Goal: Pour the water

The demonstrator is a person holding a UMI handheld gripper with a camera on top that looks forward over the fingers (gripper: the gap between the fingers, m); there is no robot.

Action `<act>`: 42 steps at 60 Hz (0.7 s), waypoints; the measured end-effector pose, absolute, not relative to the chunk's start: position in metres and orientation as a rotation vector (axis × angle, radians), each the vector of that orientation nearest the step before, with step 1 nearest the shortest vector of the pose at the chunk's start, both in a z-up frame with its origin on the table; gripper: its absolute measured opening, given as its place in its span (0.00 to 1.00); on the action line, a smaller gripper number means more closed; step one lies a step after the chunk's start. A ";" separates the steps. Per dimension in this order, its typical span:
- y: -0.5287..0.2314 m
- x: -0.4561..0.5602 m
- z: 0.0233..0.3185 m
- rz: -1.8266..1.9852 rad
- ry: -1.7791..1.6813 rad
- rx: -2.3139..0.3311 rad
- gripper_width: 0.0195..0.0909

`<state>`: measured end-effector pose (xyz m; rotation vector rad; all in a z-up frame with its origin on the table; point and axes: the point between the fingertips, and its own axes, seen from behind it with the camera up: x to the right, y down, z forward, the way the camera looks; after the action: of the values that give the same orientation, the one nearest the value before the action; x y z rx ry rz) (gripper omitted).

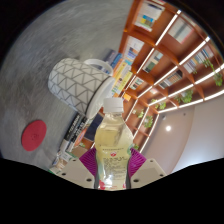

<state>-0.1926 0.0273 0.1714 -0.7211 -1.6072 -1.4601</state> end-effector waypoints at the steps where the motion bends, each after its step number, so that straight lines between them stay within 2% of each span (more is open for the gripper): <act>1: 0.027 -0.191 0.171 -1.436 -1.589 -0.749 0.23; 11: 0.023 -0.162 0.165 -1.030 -1.292 -1.171 0.23; 19: 0.012 -0.162 0.170 -0.598 -0.952 -1.369 0.23; 26: 0.005 -0.155 0.162 -0.244 -0.684 -1.536 0.23; 28: 0.009 -0.164 0.150 -0.152 -0.617 -1.586 0.23; 36: 0.005 -0.157 0.135 0.184 -0.398 -1.698 0.23; 42: 0.006 -0.154 0.130 0.214 -0.366 -1.698 0.23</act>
<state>-0.1543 0.0064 0.1302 -1.6977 -0.3664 0.2139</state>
